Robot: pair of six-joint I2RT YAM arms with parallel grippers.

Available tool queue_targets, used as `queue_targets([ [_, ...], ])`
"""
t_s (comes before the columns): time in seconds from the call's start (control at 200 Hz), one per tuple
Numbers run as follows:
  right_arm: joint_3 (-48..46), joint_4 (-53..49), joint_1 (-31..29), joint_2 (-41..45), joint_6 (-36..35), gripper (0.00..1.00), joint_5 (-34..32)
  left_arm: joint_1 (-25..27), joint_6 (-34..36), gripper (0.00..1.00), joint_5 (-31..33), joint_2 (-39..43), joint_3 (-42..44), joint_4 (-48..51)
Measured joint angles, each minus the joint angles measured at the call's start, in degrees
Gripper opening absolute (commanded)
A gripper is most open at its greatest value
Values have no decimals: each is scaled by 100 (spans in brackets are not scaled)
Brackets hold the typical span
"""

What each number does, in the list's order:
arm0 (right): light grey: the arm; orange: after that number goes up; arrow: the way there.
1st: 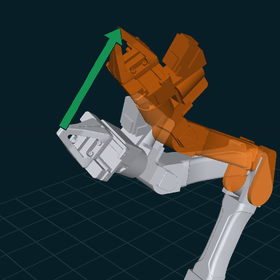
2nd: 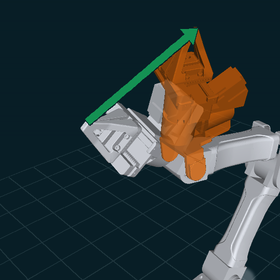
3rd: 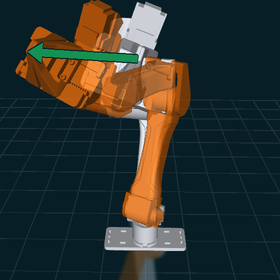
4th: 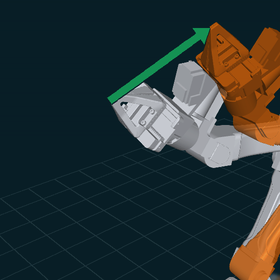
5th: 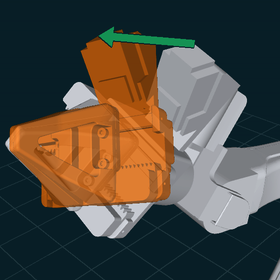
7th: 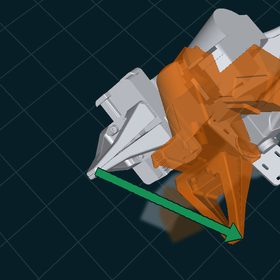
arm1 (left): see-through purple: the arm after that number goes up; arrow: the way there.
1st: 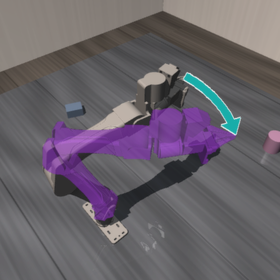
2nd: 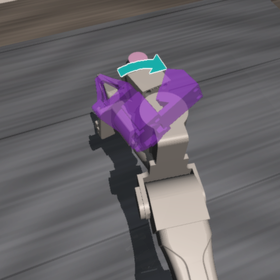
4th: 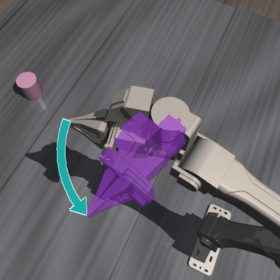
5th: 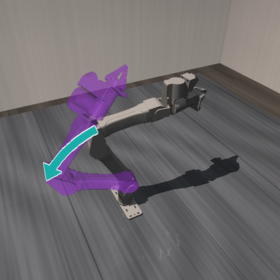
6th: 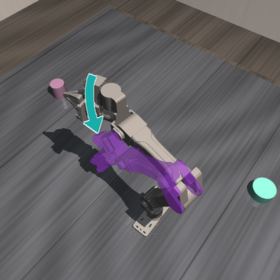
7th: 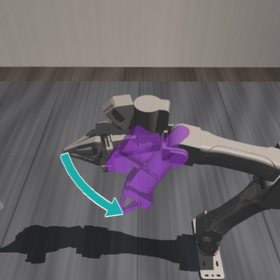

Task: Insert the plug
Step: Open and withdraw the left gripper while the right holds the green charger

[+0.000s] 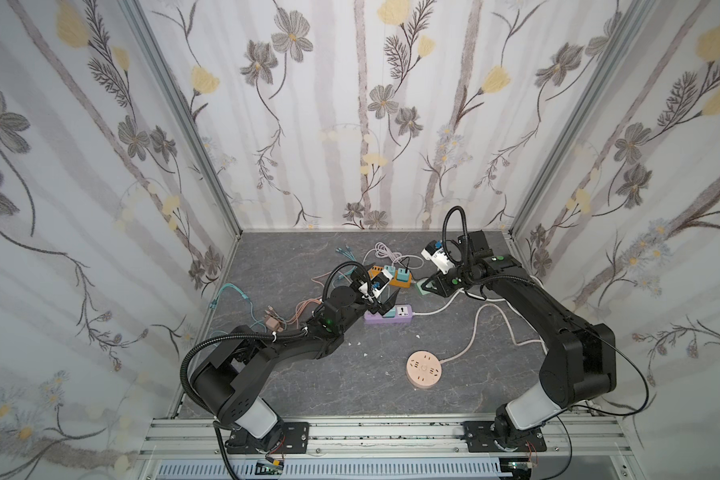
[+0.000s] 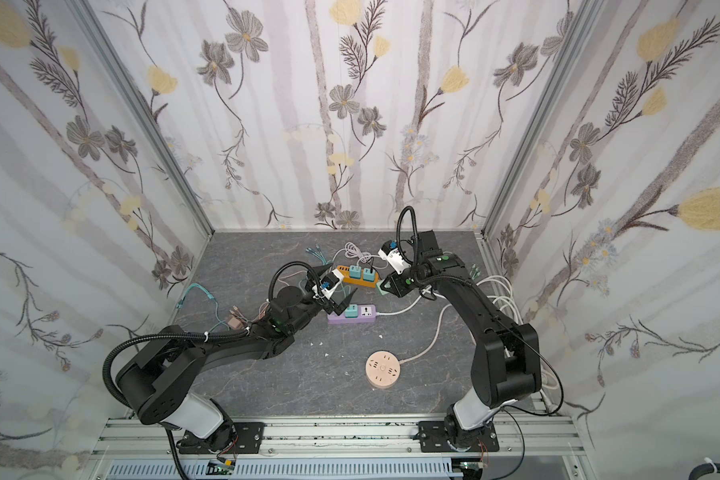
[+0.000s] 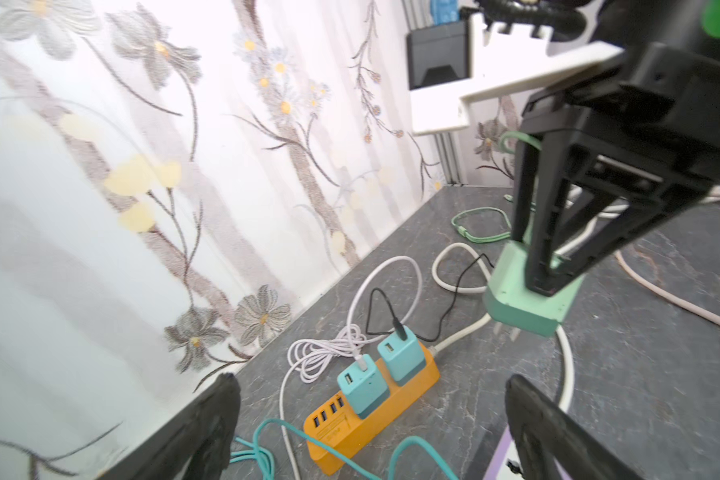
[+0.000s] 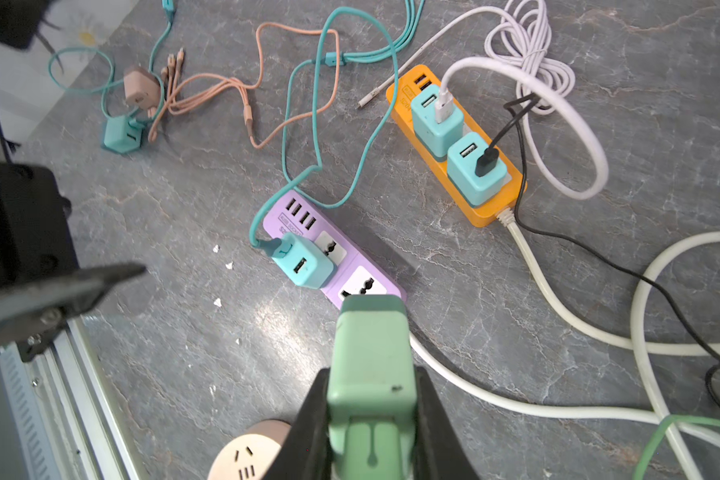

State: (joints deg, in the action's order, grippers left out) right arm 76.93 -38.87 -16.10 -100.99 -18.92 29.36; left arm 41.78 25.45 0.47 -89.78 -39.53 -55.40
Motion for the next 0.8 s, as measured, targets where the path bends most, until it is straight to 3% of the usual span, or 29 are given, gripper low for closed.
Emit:
queue_targets([
  [0.405,964,-1292,-350,-881,-2164,0,-581,2,55,100,1598,125,505,-1810],
  [0.799,1569,-1888,-1147,-1790,-3648,0,-1333,-11,210,100,3526,402,601,-2210],
])
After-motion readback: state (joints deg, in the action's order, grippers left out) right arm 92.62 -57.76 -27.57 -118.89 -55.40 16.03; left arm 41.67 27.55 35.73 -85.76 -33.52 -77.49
